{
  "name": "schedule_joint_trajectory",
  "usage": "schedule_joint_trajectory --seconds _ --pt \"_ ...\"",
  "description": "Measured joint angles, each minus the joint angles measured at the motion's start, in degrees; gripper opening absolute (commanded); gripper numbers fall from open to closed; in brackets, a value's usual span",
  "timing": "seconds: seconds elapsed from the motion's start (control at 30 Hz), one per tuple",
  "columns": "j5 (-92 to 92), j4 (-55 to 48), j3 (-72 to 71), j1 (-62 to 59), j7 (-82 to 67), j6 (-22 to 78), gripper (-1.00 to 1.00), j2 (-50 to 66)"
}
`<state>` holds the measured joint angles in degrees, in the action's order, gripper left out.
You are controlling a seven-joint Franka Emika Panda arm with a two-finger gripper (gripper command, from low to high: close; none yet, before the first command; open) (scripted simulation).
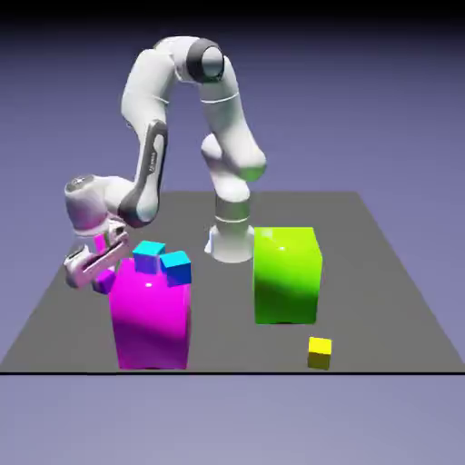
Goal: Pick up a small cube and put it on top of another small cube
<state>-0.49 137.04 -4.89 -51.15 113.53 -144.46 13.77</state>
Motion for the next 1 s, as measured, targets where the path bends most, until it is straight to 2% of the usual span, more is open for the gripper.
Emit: schedule_joint_trajectory --seconds 0.37,0.67,1.0 --pt "10.8 -11.2 14.8 16.0 -27.5 13.7 -1.00 2.2" --pt "16.1 -20.4 16.6 33.8 -46.8 31.7 -1.00 -7.9" --pt "5.1 -13.0 -3.8 25.9 -25.0 29.4 -1.00 -21.7"
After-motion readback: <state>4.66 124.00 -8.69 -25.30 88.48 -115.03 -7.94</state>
